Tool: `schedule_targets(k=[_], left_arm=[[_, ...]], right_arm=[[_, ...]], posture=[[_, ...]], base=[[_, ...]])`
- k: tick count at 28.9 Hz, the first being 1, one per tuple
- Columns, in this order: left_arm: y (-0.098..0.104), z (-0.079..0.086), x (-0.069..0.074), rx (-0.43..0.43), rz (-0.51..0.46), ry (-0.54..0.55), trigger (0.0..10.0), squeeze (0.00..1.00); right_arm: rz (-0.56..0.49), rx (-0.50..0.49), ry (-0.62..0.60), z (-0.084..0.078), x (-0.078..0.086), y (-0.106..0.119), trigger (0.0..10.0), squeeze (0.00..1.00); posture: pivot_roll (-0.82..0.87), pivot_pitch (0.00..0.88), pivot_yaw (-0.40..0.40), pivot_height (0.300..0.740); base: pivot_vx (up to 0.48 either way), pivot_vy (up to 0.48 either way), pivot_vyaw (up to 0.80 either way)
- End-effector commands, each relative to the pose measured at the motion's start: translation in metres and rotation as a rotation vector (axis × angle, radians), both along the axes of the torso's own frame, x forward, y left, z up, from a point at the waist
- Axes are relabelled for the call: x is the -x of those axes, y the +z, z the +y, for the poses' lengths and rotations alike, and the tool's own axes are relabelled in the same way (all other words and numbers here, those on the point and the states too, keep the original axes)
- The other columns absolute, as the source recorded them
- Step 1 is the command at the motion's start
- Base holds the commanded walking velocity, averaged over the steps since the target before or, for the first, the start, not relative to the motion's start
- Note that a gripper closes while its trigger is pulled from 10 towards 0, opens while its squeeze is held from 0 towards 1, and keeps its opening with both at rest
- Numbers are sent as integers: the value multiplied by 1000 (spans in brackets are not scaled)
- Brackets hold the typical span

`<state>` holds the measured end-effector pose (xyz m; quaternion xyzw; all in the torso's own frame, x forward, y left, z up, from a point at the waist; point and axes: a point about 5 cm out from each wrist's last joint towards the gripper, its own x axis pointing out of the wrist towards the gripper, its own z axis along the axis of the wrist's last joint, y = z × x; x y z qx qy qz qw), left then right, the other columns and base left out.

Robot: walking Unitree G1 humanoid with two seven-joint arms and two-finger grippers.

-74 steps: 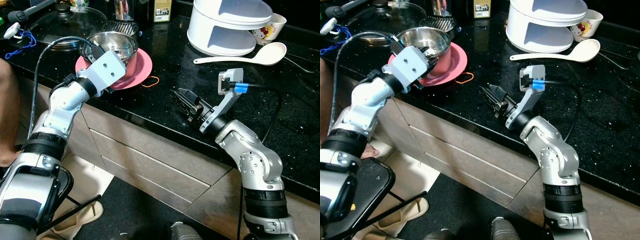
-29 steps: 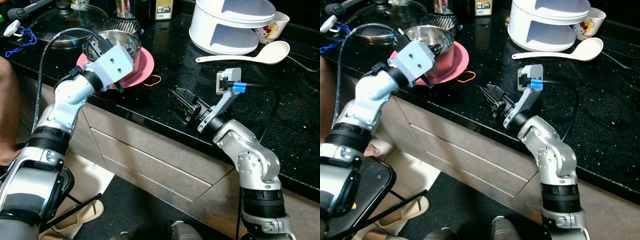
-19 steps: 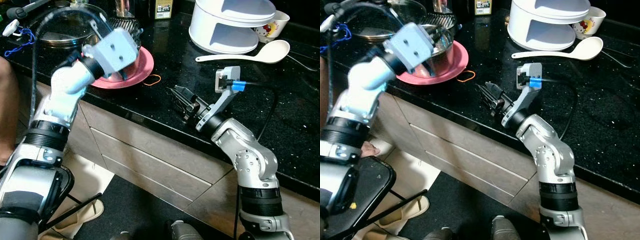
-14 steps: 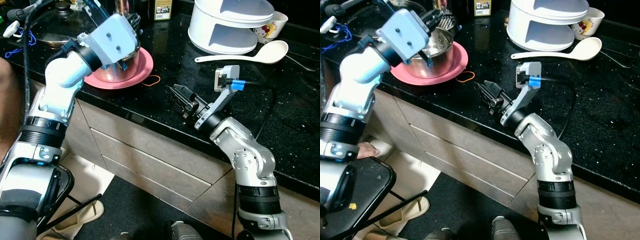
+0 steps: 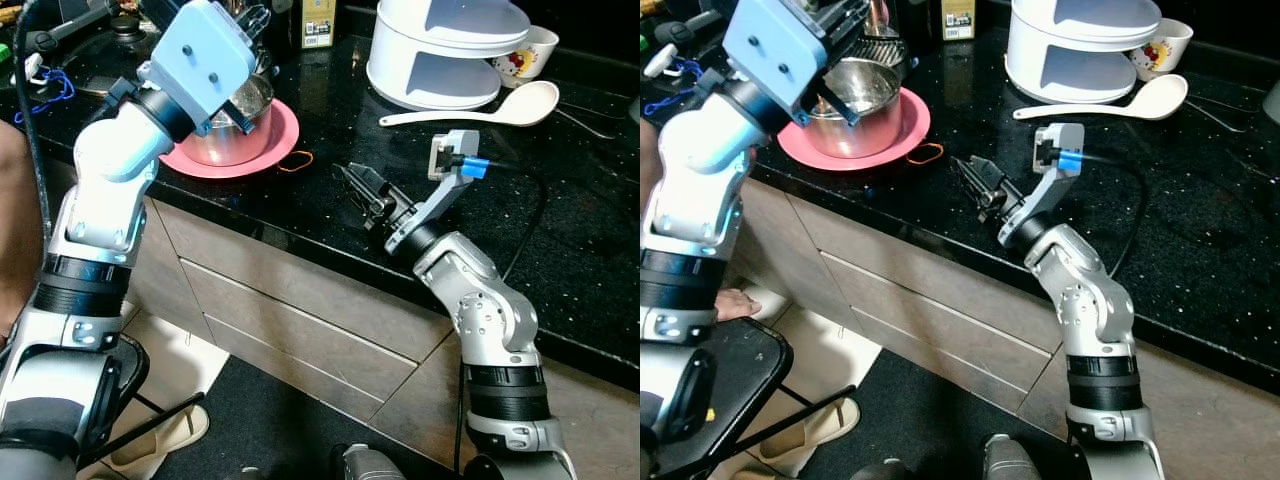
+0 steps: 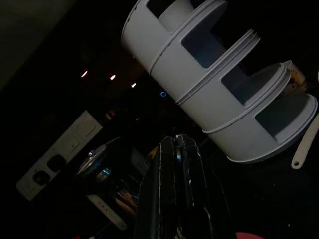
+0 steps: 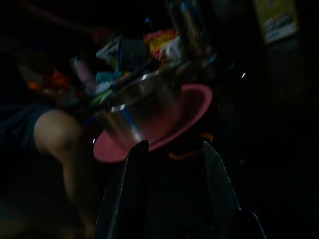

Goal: Kitchen organization

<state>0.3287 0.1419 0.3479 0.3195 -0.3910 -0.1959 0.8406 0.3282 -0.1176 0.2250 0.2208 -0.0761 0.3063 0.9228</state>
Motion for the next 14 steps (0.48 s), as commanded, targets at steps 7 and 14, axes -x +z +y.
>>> schedule_targets(k=[7,14], left_arm=[[0,-3,7,85,18,-6,0,0],[-5,-9,11,136,53,-34,0,0]], right_arm=[[6,-56,-88,-10,-7,0,10000,0],[7,-67,-121,-14,-10,-1,10000,0]], posture=[[-95,48,-9,732],[-92,43,-7,732]], base=[[0,0,0],[0,0,0]])
